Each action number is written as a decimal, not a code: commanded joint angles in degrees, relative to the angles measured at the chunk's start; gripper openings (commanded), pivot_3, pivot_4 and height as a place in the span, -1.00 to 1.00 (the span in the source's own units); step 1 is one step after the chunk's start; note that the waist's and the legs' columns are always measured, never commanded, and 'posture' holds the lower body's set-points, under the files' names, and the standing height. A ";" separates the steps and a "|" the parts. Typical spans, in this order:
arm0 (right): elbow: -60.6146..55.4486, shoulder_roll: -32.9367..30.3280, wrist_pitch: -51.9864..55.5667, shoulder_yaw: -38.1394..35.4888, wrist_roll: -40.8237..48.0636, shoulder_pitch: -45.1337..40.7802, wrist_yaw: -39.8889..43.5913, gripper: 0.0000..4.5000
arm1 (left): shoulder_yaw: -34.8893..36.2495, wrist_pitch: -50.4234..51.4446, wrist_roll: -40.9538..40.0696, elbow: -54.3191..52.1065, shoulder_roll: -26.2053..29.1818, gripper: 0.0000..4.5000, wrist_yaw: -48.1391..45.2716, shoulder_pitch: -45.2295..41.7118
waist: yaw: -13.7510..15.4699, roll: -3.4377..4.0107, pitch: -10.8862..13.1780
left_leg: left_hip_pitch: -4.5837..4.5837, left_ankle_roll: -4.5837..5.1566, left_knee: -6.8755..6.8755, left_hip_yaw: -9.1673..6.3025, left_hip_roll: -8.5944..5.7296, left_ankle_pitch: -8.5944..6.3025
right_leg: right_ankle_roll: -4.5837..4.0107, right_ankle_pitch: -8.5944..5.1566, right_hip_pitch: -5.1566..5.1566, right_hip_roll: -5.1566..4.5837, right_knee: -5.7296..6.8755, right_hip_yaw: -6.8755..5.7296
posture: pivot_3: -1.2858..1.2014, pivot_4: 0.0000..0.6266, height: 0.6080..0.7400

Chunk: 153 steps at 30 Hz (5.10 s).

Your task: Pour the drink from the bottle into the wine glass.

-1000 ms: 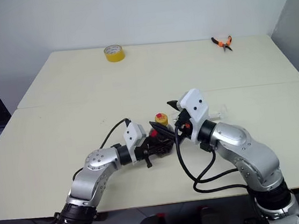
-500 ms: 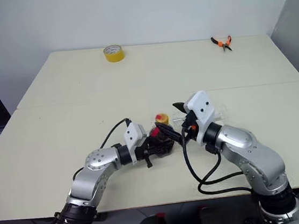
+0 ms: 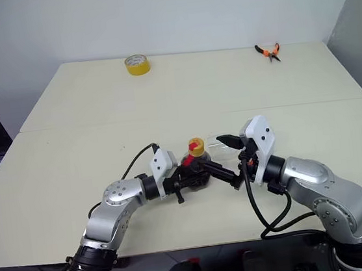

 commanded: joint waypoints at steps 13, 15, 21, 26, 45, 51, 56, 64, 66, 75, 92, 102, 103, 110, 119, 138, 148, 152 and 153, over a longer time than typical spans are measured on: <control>0.60 3.64 -1.69 3.40 -0.92 -4.21 -2.35 0.89 | 0.31 -1.66 -0.33 -1.70 0.00 -0.61 -0.05 -0.67 | -0.01 0.00 0.00 | 0.00 0.00 0.00 0.00 0.00 0.00 | 0.00 0.00 0.00 0.00 -0.01 0.00 | 0.03 -0.52 1.00; 0.82 3.95 -1.80 3.72 -1.07 -4.50 -2.42 0.89 | 0.30 -1.61 -0.33 -1.73 -0.02 -0.61 -0.01 -0.67 | -0.01 0.00 0.00 | 0.00 0.00 0.00 0.00 0.00 0.00 | 0.00 0.00 -0.01 0.00 0.00 0.00 | 0.03 -0.52 1.00; 2.71 5.45 -2.71 5.27 -3.07 -6.01 -2.94 0.89 | 0.23 -1.58 -0.37 -1.64 -0.16 -0.61 -0.03 -0.78 | -0.02 0.00 0.00 | 0.00 0.00 0.00 0.00 0.00 0.00 | 0.00 0.00 0.00 0.00 0.00 -0.01 | 0.03 -0.52 1.00; 3.51 6.01 -3.22 5.98 -4.01 -6.50 -2.89 0.89 | 0.22 -1.53 -0.33 -1.67 -0.25 -0.61 0.10 -0.81 | -0.02 0.00 0.00 | 0.00 0.00 0.00 0.00 0.00 0.00 | 0.00 0.00 -0.01 0.00 0.00 0.00 | 0.03 -0.52 1.00; 5.04 6.66 -4.14 6.99 -5.74 -7.18 -2.35 0.89 | 0.30 -1.56 -0.31 -1.95 -0.19 -0.61 0.60 -0.42 | -0.02 0.00 0.00 | 0.00 0.00 0.00 0.00 0.00 0.00 | 0.00 0.00 -0.01 0.00 0.00 0.00 | 0.03 -0.52 1.00; 5.14 6.74 -4.36 7.09 -5.85 -7.20 -2.34 0.89 | 0.34 -1.64 -0.23 -2.07 -0.03 -0.61 0.59 -0.37 | -0.02 0.00 0.00 | 0.00 0.00 0.00 0.00 0.00 0.00 | 0.00 0.00 -0.01 0.00 0.00 0.00 | 0.03 -0.52 1.00; 5.23 6.80 -4.40 7.22 -5.82 -7.27 -2.33 0.89 | 0.37 -1.65 -0.24 -2.19 0.05 -0.61 0.63 -0.26 | -0.02 0.00 0.00 | 0.00 0.00 0.00 0.00 0.01 0.00 | 0.00 0.00 -0.01 0.00 0.00 0.00 | 0.03 -0.52 1.00; 5.23 7.07 -4.51 7.46 -5.87 -7.17 -2.38 0.89 | 0.44 -1.71 -0.27 -2.30 0.24 -0.61 0.61 -0.05 | -0.02 0.00 0.00 | 0.00 0.00 0.00 0.00 0.01 0.00 | 0.00 0.00 -0.01 0.00 0.01 0.00 | 0.03 -0.52 1.00; 5.23 7.16 -4.52 7.45 -5.88 -7.16 -2.40 0.89 | 0.43 -1.71 -0.25 -2.28 0.27 -0.61 0.61 -0.06 | -0.02 0.00 0.00 | 0.00 0.00 0.00 0.00 0.01 0.00 | 0.00 0.00 -0.01 0.00 0.01 0.00 | 0.03 -0.52 1.00; 5.40 7.68 -4.45 7.62 -6.04 -7.34 -2.47 0.89 | 0.41 -1.81 -0.29 -2.10 0.31 -0.61 0.44 -0.18 | -0.02 0.00 0.00 | 0.00 0.00 0.00 0.00 0.00 0.00 | 0.00 0.00 -0.01 0.00 0.01 0.00 | 0.03 -0.52 1.00; 5.42 7.69 -4.47 7.86 -6.98 -6.76 -1.55 -0.14 | 0.39 -1.82 -0.34 -2.36 0.31 -0.61 0.70 0.07 | -0.02 0.00 0.00 | 0.00 0.00 0.00 0.00 0.01 0.00 | 0.00 0.00 -0.01 0.00 0.01 0.00 | 0.03 -0.52 1.00; 5.98 8.70 -5.09 7.34 -6.44 -6.48 -1.37 -0.43 | 0.39 -1.90 -0.36 -2.38 0.46 -0.61 0.83 0.32 | -0.02 0.00 0.00 | 0.00 0.00 0.00 0.00 0.01 0.00 | 0.00 0.00 -0.01 0.00 0.01 0.00 | 0.03 -0.52 1.00; 6.06 8.83 -5.21 7.24 -6.27 -6.45 -1.23 -0.43 | 0.39 -1.95 -0.36 -2.33 0.46 -0.61 0.85 0.29 | -0.02 0.00 0.00 | 0.00 0.00 0.00 0.00 0.01 0.00 | 0.00 0.00 -0.01 0.00 0.01 0.00 | 0.03 -0.52 1.00; 6.65 10.76 -5.78 6.26 -4.78 -5.98 -0.94 -0.43 | 0.33 -2.25 -0.35 -2.12 0.49 -0.61 0.76 0.27 | -0.02 0.00 0.00 | 0.00 0.00 0.00 0.00 0.01 0.00 | 0.00 0.00 -0.01 0.00 0.01 0.00 | 0.03 -0.52 1.00; 6.81 14.24 -5.26 5.00 -2.98 -5.65 -1.36 -0.43 | 0.29 -2.27 -0.42 -2.27 0.38 -0.61 0.81 0.32 | -0.02 0.00 0.00 | 0.00 0.00 -0.01 -0.01 0.01 0.00 | 0.00 0.00 -0.01 0.00 0.01 0.00 | 0.03 -0.52 1.00; 5.60 13.08 -6.90 5.82 -3.77 -4.95 -1.37 -0.44 | 0.27 -2.48 -0.34 -2.50 0.12 -0.62 1.40 0.42 | -0.04 0.02 0.01 | 0.00 0.00 -0.01 0.00 0.00 0.00 | 0.00 0.00 -0.01 0.00 0.00 0.00 | 0.03 -0.52 1.00; 2.73 9.13 -7.71 3.23 -2.42 -4.27 -0.48 -0.44 | 0.86 -2.43 -0.46 -3.01 0.37 -0.62 1.75 1.02 | -0.03 0.01 0.01 | 0.00 0.00 -0.01 0.00 0.01 0.00 | 0.00 0.00 -0.01 0.00 0.01 -0.01 | 0.03 -0.52 1.00; 2.18 8.42 -7.13 1.41 -0.19 -4.08 -0.50 -0.44 | 0.92 -2.52 -0.50 -3.05 0.35 -0.62 1.83 1.04 | -0.02 0.01 0.01 | 0.00 0.00 -0.01 0.00 0.01 0.00 | 0.00 0.00 -0.01 0.00 0.00 0.00 | 0.03 -0.52 1.00; 2.07 8.36 -6.92 1.21 0.36 -4.04 -0.48 -0.44 | 0.93 -2.54 -0.52 -3.03 0.34 -0.62 1.83 1.02 | -0.02 0.01 0.01 | 0.00 0.00 -0.01 -0.01 0.01 0.00 | 0.00 0.00 -0.01 0.00 0.01 -0.01 | 0.03 -0.52 1.00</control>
